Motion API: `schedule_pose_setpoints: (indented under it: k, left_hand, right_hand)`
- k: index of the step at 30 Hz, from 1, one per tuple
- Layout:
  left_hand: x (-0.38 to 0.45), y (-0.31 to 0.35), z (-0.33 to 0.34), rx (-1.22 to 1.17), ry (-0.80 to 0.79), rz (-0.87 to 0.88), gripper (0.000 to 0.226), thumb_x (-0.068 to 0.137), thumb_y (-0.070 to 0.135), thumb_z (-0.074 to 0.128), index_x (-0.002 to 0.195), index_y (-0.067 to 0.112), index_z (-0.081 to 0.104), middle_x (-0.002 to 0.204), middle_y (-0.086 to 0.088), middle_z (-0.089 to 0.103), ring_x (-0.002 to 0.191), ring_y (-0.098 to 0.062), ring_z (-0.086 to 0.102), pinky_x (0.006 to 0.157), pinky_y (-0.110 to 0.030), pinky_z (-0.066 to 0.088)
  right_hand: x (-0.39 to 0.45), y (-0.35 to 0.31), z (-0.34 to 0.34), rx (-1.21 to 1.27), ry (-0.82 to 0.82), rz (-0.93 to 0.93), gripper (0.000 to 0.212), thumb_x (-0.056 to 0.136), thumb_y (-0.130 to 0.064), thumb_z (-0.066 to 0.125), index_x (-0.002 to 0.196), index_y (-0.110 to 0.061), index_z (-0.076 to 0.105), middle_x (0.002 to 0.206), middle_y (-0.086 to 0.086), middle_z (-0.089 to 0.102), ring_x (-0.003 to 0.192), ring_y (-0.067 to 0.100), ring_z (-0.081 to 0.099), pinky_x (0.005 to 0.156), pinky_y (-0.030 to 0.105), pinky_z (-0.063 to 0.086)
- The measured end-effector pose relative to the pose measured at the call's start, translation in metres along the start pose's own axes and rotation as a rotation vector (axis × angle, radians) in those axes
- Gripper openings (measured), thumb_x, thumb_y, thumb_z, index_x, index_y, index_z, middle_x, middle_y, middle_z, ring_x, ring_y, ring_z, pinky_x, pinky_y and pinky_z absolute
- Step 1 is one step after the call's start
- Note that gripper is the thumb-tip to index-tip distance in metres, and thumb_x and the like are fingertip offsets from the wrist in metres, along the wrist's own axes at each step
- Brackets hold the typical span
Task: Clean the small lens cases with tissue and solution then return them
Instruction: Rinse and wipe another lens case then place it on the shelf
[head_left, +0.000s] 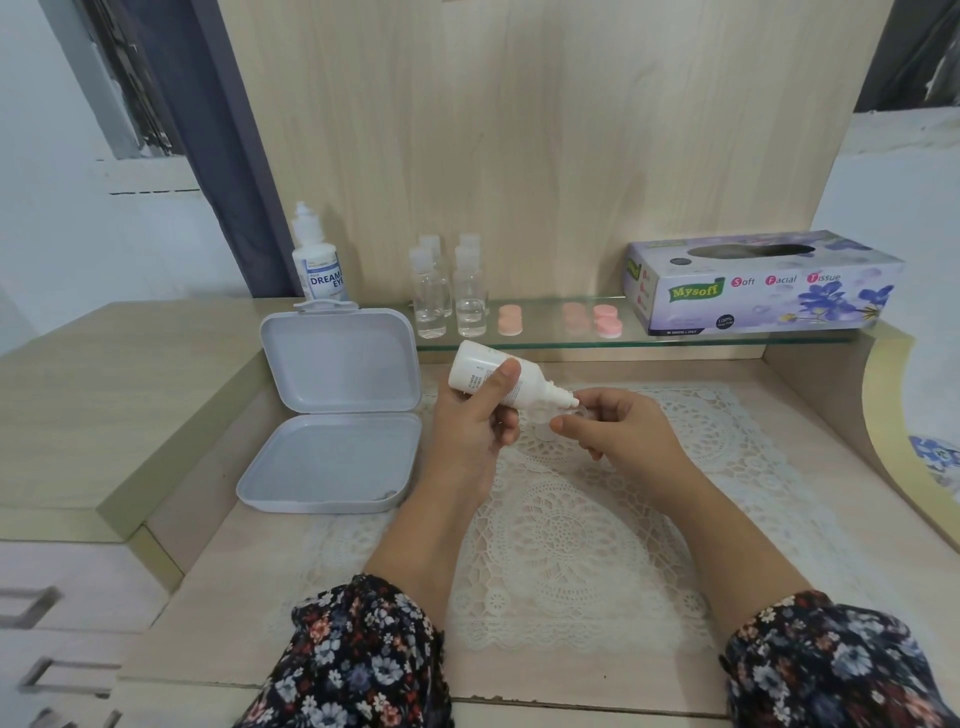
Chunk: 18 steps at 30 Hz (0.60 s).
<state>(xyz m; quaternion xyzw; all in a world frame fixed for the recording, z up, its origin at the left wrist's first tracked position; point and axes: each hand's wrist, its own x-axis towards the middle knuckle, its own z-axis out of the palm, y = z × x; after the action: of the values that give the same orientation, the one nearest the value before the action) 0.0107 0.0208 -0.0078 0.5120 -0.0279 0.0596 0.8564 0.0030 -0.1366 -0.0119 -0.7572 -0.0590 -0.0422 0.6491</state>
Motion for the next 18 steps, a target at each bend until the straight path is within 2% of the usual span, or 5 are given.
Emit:
schedule_pose_setpoints:
  k: [8,18]
  left_hand:
    - [-0.0015,0.0014,0.0000,-0.023,-0.015,0.002,0.056,0.068,0.030,0.075,0.112,0.003,0.052,0.078,-0.009,0.059,0.050,-0.010,0.047,0.042,-0.021,0.036]
    - [-0.0009,0.0037,-0.0015,-0.046,-0.014,0.040,0.044,0.071,0.024,0.080,0.104,0.010,0.053,0.075,-0.005,0.061,0.050,-0.012,0.044,0.040,-0.021,0.034]
  right_hand:
    - [0.0002,0.0014,-0.0005,-0.006,0.008,0.002,0.017,0.076,-0.013,0.079,0.092,-0.015,0.073,0.053,-0.012,0.055,0.048,0.003,0.048,0.053,0.019,0.041]
    - [0.0003,0.0012,0.0001,-0.002,0.016,0.015,0.017,0.076,-0.013,0.079,0.091,-0.017,0.073,0.056,-0.009,0.057,0.049,0.005,0.048,0.053,0.019,0.042]
